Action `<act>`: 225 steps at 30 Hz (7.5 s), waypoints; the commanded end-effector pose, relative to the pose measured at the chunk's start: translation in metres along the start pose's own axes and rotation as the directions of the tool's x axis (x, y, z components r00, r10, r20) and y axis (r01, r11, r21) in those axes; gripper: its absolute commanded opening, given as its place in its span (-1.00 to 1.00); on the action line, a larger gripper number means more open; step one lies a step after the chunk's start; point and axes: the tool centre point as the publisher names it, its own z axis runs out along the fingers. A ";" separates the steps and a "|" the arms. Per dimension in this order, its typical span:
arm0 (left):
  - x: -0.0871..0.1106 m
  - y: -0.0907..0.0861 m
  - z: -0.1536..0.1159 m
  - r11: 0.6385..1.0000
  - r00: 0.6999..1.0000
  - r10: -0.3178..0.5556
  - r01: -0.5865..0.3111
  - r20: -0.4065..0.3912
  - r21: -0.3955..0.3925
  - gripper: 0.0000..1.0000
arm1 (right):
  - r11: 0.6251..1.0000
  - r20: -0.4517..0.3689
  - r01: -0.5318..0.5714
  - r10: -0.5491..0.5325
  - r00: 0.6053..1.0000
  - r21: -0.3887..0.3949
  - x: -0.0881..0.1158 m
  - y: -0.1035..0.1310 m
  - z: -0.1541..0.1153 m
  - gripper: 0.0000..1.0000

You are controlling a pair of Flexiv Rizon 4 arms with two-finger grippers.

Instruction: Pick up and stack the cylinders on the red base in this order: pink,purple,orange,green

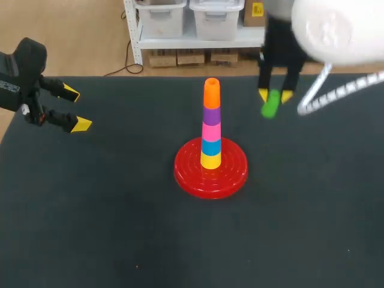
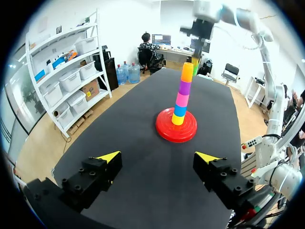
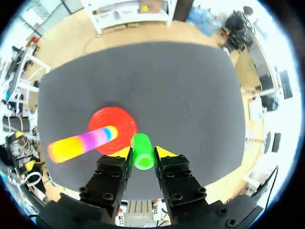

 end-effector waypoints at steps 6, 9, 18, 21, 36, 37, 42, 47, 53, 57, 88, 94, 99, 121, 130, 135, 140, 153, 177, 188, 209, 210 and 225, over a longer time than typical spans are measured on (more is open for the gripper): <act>0.001 0.001 0.001 1.000 1.000 0.001 -0.001 0.001 0.001 1.00 | 0.991 0.055 0.131 -0.131 0.990 0.009 0.002 0.064 -0.086 -1.00; 0.001 0.001 0.001 1.000 1.000 0.001 -0.001 0.001 0.001 1.00 | 0.987 0.054 0.160 -0.160 0.986 0.006 0.005 0.079 -0.086 -1.00; 0.001 0.001 0.001 1.000 1.000 0.001 -0.001 0.001 0.001 1.00 | 0.981 0.023 0.190 -0.191 0.981 0.034 0.008 0.098 -0.075 -1.00; 0.001 0.001 0.001 1.000 1.000 0.001 -0.001 0.001 0.001 1.00 | 0.982 -0.003 0.187 -0.187 0.982 0.035 0.005 0.100 -0.070 -1.00; 0.001 0.001 0.001 1.000 1.000 0.001 -0.001 0.001 0.001 1.00 | 0.983 -0.065 0.181 -0.179 0.982 0.026 0.005 0.101 -0.057 -1.00; 0.001 0.001 0.001 1.000 1.000 0.001 -0.001 0.001 0.001 1.00 | 0.983 -0.070 0.180 -0.178 0.982 0.028 0.005 0.101 -0.056 -1.00; 0.001 0.001 0.001 1.000 1.000 0.001 -0.001 0.001 0.001 1.00 | 0.984 -0.077 0.176 -0.173 0.982 0.032 0.006 0.100 -0.051 -1.00; 0.001 0.001 0.001 1.000 1.000 0.001 -0.001 0.001 0.001 1.00 | 0.985 -0.079 0.170 -0.166 0.983 0.035 0.006 0.100 -0.049 -1.00; 0.001 0.001 0.001 1.000 1.000 0.001 -0.001 0.001 0.001 1.00 | 0.985 -0.084 0.167 -0.163 0.983 0.043 0.003 0.103 -0.045 -1.00; 0.001 0.001 0.001 1.000 1.000 0.001 -0.001 0.001 0.001 1.00 | 0.985 -0.108 0.167 -0.162 0.981 0.047 0.001 0.106 -0.043 -1.00; 0.001 0.001 0.001 1.000 1.000 0.001 -0.001 0.001 0.001 1.00 | 0.981 -0.184 0.183 -0.168 0.968 0.063 -0.002 0.114 -0.041 -1.00; 0.001 0.001 0.001 1.000 1.000 0.001 -0.001 0.001 0.001 1.00 | 0.980 -0.178 0.190 -0.177 0.968 0.060 0.002 0.113 -0.045 -1.00; 0.001 0.001 0.001 1.000 1.000 0.001 -0.001 0.001 0.001 1.00 | 0.981 -0.175 0.187 -0.175 0.969 0.053 0.005 0.110 -0.044 -1.00; 0.001 0.001 0.001 1.000 1.000 0.001 -0.001 0.001 0.001 1.00 | 0.982 -0.141 0.180 -0.171 0.975 0.056 0.008 0.105 -0.046 -0.99; 0.001 0.001 0.001 1.000 1.000 0.001 -0.001 0.001 0.001 1.00 | 0.982 -0.141 0.180 -0.171 0.975 0.056 0.008 0.105 -0.046 -1.00; 0.001 0.001 0.001 1.000 1.000 0.001 -0.001 0.001 0.001 1.00 | 0.982 -0.141 0.180 -0.171 0.975 0.056 0.008 0.105 -0.046 -1.00; 0.001 0.001 0.001 1.000 1.000 0.001 -0.001 0.001 0.001 1.00 | 0.982 -0.141 0.180 -0.171 0.975 0.056 0.008 0.105 -0.046 -1.00; 0.001 0.001 0.001 1.000 1.000 0.001 -0.001 0.001 0.001 1.00 | 0.980 -0.197 0.184 -0.167 0.966 0.071 0.004 0.108 -0.043 -1.00; 0.001 0.001 0.001 1.000 1.000 0.001 -0.001 0.001 0.001 1.00 | 0.990 -0.379 0.137 -0.113 0.919 0.038 -0.013 0.104 -0.041 -1.00; 0.001 0.001 0.001 1.000 1.000 0.001 -0.001 0.001 0.001 1.00 | 0.982 -0.369 0.180 -0.148 0.918 0.054 -0.005 0.109 -0.054 -1.00; 0.001 0.001 0.001 1.000 1.000 0.001 -0.001 0.001 0.001 1.00 | 0.978 -0.417 0.178 -0.116 0.901 0.111 -0.009 0.110 -0.028 -1.00; 0.001 0.001 0.001 1.000 1.000 0.001 -0.001 0.001 0.001 1.00 | 0.978 -0.419 0.177 -0.116 0.901 0.111 -0.009 0.110 -0.027 -1.00; 0.001 0.001 0.001 1.000 1.000 0.001 -0.001 0.001 0.001 1.00 | 0.979 -0.364 0.170 -0.119 0.924 0.113 -0.008 0.109 -0.042 -1.00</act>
